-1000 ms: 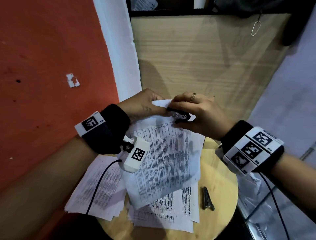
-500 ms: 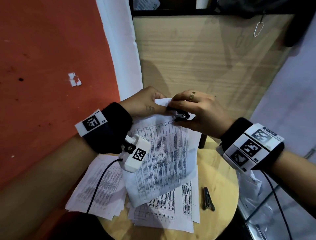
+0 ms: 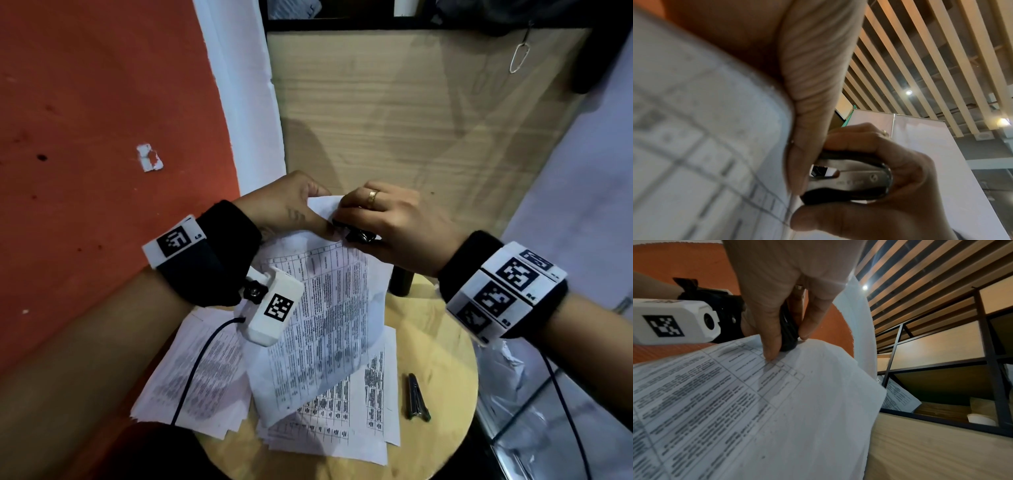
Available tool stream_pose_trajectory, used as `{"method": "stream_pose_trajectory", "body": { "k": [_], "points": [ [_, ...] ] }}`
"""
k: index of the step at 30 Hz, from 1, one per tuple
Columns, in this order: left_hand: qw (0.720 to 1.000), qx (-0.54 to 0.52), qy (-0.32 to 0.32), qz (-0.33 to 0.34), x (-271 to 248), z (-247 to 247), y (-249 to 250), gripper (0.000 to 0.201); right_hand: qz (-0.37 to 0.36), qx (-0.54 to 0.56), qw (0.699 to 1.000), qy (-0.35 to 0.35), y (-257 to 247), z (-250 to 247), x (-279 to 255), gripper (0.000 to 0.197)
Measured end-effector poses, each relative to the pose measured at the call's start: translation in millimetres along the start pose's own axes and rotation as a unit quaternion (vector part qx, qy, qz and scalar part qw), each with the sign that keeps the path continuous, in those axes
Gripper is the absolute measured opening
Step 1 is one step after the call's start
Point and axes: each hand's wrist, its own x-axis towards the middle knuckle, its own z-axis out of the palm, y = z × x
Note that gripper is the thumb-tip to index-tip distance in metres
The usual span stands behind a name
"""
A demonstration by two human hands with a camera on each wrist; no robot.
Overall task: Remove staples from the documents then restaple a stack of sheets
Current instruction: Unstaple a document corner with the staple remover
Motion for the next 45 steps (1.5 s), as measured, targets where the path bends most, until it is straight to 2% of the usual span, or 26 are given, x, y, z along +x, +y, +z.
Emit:
{"method": "stream_pose_trajectory", "body": {
  "k": [7, 11, 14, 16, 20, 25, 30, 35, 37, 42, 45],
  "points": [
    [1.000, 0.000, -0.007, 0.008, 2, 2, -4, 0.022, 0.004, -0.007, 1.000, -0.011, -4, -1, 1, 0.015],
    [1.000, 0.012, -0.001, 0.022, 4, 1, -7, 0.027, 0.043, 0.007, 0.999, 0.012, -6, 0, 0, 0.014],
    [0.999, -0.004, 0.008, 0.035, 4, 1, -12, 0.025, 0.100, 0.037, 0.993, 0.041, -6, 3, -4, 0.019],
    [0.998, -0.016, 0.034, 0.047, 4, 3, -14, 0.018, 0.147, 0.081, 0.983, 0.071, -6, 4, -5, 0.023],
    [0.992, -0.014, 0.103, 0.067, 7, 4, -18, 0.018, 0.223, 0.177, 0.949, 0.134, -9, 4, -5, 0.031],
    [0.986, 0.005, 0.124, 0.111, 8, 2, -18, 0.011, 0.278, 0.249, 0.910, 0.182, -11, 5, -3, 0.033],
    [0.978, 0.021, 0.153, 0.139, 6, 4, -25, 0.031, 0.312, 0.287, 0.885, 0.194, -14, 8, -2, 0.035],
    [0.956, 0.101, 0.238, 0.138, 7, 12, -27, 0.039, 0.327, 0.289, 0.877, 0.199, -16, 12, 2, 0.032],
    [0.946, 0.142, 0.262, 0.126, 7, 16, -26, 0.036, 0.343, 0.280, 0.873, 0.205, -17, 14, 2, 0.031],
    [0.924, 0.225, 0.290, 0.105, 8, 21, -28, 0.024, 0.355, 0.232, 0.880, 0.214, -19, 21, 3, 0.025],
    [0.916, 0.241, 0.310, 0.081, 7, 16, -34, 0.028, 0.374, 0.208, 0.872, 0.237, -19, 24, -1, 0.023]
  ]
}}
